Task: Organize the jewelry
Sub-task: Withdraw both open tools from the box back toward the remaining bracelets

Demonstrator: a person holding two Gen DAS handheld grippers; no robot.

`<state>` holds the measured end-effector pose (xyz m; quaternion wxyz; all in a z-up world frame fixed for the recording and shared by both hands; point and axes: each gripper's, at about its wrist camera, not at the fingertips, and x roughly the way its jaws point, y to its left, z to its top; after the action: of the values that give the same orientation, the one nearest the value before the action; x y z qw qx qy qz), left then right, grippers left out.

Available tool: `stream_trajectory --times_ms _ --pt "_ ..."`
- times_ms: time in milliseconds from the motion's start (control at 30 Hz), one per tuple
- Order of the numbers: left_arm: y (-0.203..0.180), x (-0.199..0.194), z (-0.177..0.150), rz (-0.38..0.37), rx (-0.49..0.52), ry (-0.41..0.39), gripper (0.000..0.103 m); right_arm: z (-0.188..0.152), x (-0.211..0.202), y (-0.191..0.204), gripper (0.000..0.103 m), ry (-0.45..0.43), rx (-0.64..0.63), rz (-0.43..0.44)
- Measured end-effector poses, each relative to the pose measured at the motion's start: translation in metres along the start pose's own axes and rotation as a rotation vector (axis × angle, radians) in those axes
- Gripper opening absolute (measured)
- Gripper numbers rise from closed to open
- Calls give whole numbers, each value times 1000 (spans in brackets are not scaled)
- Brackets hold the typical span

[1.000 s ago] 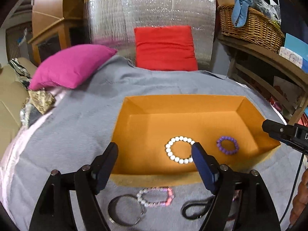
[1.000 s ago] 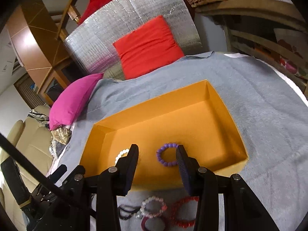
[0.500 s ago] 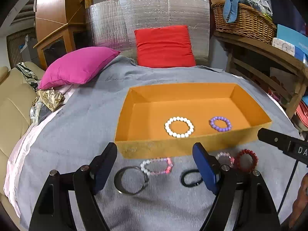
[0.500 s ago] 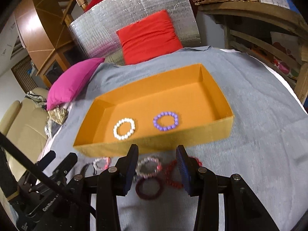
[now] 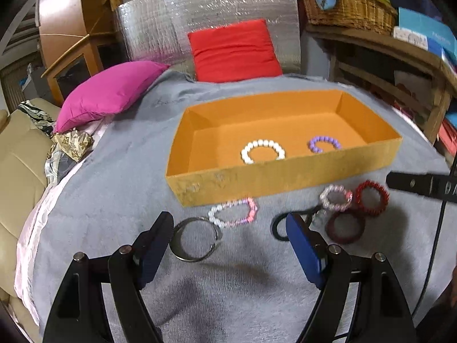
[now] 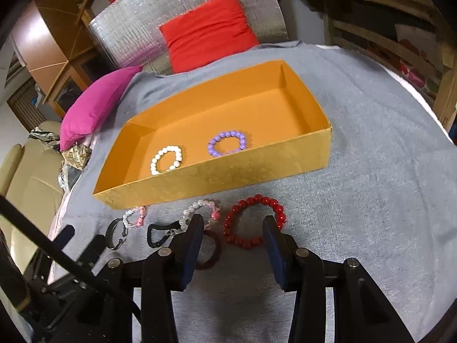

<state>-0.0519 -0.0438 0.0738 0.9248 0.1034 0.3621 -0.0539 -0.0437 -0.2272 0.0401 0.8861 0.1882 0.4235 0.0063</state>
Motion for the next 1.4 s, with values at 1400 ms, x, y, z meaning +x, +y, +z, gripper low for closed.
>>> stream_trajectory --times_ms 1400 --pt "29 46 -2 -5 -14 170 81 5 59 2 42 212 185 232"
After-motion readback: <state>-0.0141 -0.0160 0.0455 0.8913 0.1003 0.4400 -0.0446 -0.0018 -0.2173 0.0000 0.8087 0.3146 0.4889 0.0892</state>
